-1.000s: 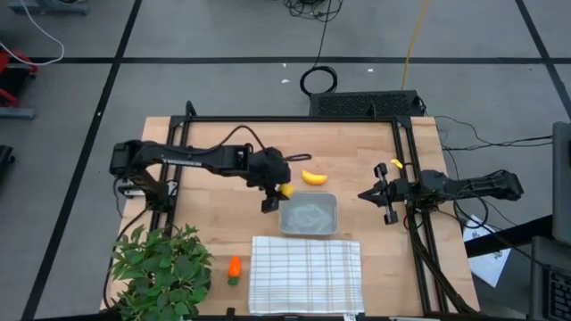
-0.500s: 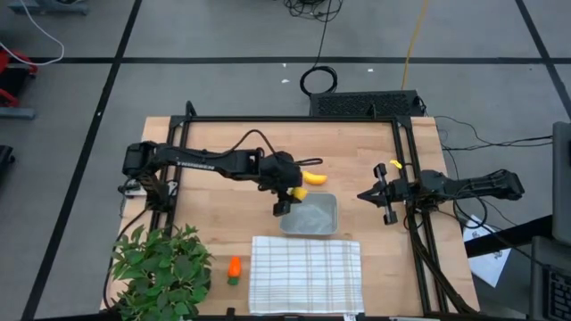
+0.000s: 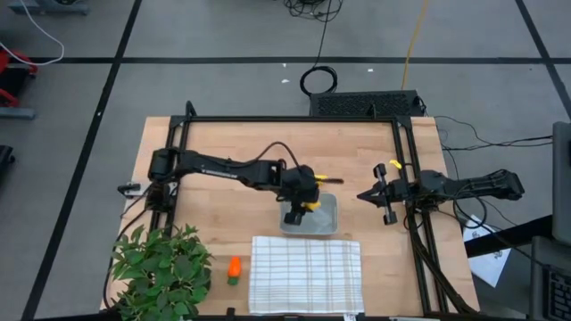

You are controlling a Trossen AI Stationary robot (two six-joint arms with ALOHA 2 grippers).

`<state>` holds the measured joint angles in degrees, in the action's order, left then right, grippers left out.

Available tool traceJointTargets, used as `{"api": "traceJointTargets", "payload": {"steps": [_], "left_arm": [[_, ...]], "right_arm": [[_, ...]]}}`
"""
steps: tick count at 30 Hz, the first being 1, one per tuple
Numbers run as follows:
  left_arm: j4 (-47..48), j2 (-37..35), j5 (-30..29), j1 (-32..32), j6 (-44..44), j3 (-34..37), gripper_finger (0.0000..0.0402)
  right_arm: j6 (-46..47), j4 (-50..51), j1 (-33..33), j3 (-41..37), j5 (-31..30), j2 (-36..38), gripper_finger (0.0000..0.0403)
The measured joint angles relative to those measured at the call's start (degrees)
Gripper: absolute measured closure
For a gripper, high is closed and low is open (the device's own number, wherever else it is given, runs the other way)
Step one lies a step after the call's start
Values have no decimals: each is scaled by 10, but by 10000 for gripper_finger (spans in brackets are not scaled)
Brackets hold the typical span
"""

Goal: Pick and placing Produce into tupperware
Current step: Put the yellow lemon into the bin

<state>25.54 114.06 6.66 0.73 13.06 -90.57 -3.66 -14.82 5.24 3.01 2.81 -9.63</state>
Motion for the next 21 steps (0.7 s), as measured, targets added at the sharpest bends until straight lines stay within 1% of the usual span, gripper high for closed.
{"api": "traceJointTargets", "payload": {"steps": [5, 8, 13, 15, 18, 21], "left_arm": [[5, 27, -69, 22, 21, -16, 188], [13, 42, -112, 33, 20, -30, 188], [61, 60, -184, 44, -55, -53, 188], [76, 65, -197, 47, -78, -58, 188], [95, 66, -198, 59, -102, -59, 188], [88, 66, -197, 69, -127, -59, 188]], "right_arm": [[12, 2, 0, 0, 0, -2, 403], [16, 1, 0, 0, 0, -4, 403], [22, 0, 0, 0, 0, -5, 403], [28, 1, 0, 0, 0, -5, 403], [30, 1, 0, 0, 0, -7, 403], [30, 0, 0, 0, 0, -9, 403]]}}
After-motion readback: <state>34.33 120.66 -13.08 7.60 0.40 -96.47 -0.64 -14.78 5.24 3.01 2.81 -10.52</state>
